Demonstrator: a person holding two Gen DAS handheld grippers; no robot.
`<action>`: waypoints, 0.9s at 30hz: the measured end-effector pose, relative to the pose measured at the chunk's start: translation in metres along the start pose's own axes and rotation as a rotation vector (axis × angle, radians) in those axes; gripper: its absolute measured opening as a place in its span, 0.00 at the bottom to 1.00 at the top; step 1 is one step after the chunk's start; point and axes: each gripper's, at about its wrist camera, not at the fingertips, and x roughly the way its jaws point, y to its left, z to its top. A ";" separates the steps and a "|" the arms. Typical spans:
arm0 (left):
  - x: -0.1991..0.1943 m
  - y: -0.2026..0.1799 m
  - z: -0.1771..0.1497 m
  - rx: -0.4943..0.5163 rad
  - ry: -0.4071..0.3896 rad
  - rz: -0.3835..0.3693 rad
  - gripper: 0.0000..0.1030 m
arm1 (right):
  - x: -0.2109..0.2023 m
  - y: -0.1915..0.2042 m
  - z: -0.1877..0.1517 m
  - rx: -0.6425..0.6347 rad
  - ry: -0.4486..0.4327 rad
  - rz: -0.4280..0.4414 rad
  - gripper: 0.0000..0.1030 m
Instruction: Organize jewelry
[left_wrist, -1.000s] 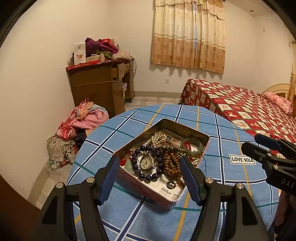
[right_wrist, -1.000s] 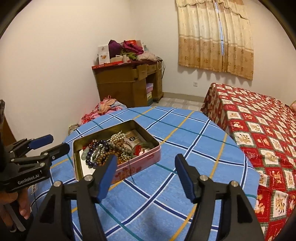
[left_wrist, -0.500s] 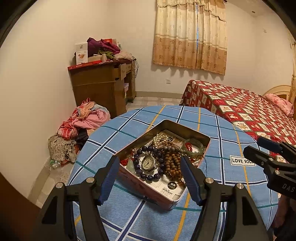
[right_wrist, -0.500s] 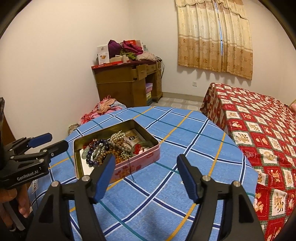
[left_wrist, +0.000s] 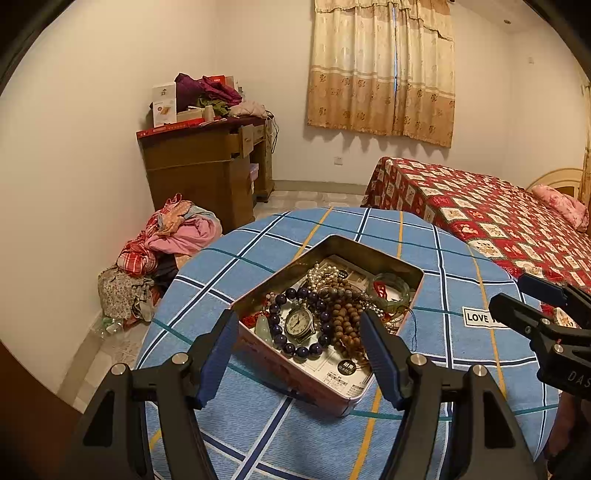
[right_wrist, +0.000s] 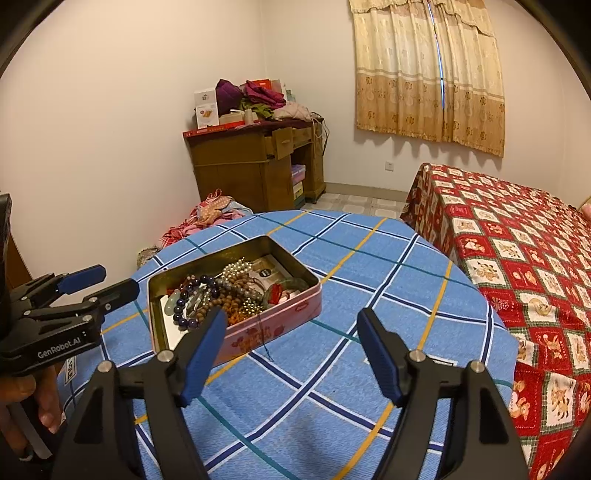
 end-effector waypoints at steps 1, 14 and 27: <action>0.000 0.001 0.000 0.000 0.001 0.000 0.66 | 0.000 0.001 0.000 0.001 0.000 0.001 0.74; 0.001 -0.001 -0.002 0.007 -0.001 0.000 0.66 | 0.000 -0.001 -0.003 0.007 -0.010 -0.002 0.78; 0.001 0.003 -0.002 -0.013 -0.018 0.034 0.83 | 0.001 0.001 -0.003 0.001 -0.010 0.005 0.79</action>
